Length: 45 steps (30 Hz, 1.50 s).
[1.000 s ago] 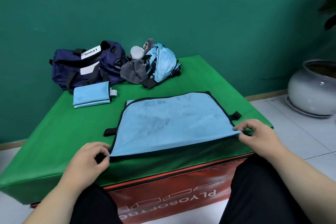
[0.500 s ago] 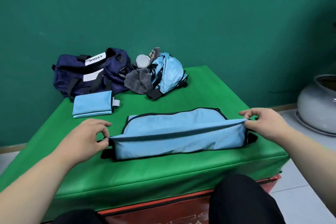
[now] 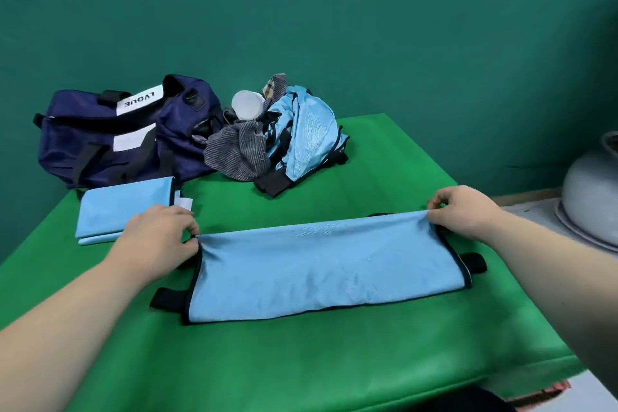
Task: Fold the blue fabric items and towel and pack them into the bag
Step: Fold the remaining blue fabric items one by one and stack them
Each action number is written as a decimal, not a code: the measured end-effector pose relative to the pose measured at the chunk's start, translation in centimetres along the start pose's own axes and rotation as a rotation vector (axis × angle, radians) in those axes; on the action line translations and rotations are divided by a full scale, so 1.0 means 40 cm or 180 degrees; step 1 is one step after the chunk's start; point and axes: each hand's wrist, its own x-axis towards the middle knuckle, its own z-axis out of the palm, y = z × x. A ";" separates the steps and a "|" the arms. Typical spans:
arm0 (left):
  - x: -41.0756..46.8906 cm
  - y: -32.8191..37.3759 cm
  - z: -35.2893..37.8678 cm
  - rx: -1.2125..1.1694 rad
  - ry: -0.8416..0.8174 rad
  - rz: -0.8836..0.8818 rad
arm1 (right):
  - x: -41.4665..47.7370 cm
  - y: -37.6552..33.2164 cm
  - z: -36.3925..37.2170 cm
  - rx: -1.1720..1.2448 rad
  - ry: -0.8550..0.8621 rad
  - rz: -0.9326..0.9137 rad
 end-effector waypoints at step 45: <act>-0.355 0.156 0.117 -0.1407 0.0206 -0.0637 | -0.097 -0.731 0.427 -0.0864 -0.0912 -0.2185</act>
